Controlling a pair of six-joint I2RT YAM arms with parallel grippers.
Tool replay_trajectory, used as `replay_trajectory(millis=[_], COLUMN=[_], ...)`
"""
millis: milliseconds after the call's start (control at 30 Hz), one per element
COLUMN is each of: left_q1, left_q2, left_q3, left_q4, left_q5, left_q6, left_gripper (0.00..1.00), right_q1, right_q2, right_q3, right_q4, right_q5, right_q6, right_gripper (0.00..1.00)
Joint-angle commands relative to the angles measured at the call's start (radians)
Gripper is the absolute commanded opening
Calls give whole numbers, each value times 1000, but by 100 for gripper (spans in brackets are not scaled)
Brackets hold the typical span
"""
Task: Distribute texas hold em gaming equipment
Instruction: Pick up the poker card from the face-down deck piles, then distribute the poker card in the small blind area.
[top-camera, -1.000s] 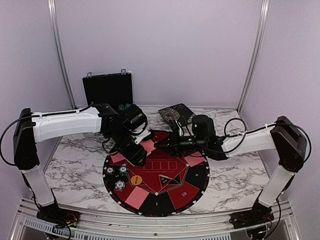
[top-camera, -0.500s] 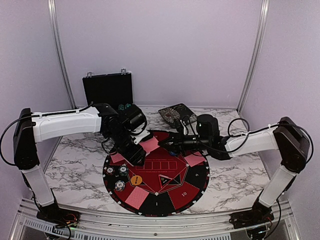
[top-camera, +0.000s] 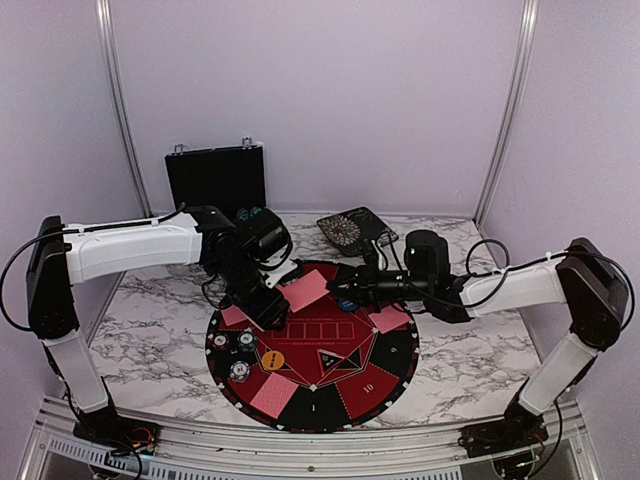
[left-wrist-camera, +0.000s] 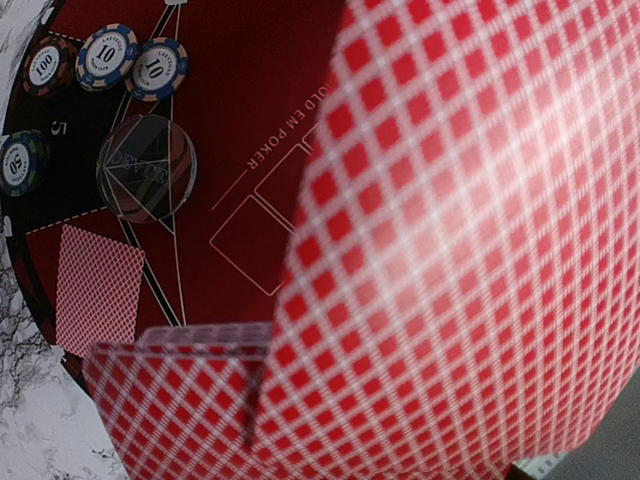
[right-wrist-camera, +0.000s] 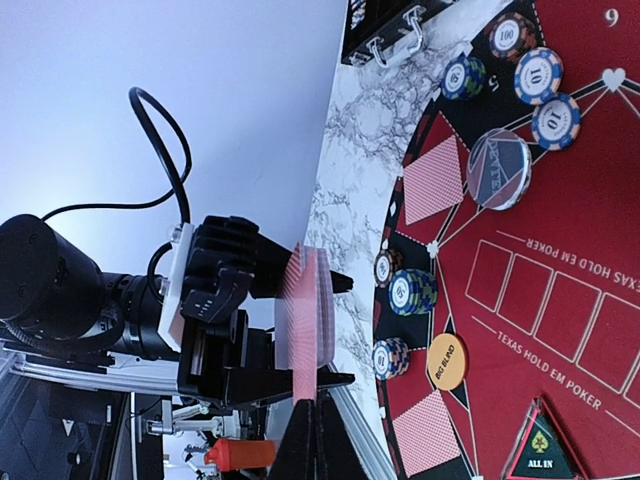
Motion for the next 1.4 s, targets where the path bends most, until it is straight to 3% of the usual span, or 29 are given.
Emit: replay_trajectory(millis=[0, 667, 1033, 1367], left_q1=[3, 19, 26, 32], left_q2=[-49, -35, -25, -13], left_q3=[8, 17, 24, 30], left_q4=[-23, 1, 6, 7], left_q5=[-11, -3, 2, 7], left_q6=[1, 8, 15, 20], left_gripper=[39, 39, 39, 39], right_q1=[-26, -173, -413, -568], right_q2=[-53, -228, -329, -282], right_q3=[-21, -191, -336, -382], right_q4=[57, 8, -163, -241], right_q5=[-21, -58, -137, -203], right_q6=[28, 9, -142, -299], right_gripper=[0, 0, 0, 0])
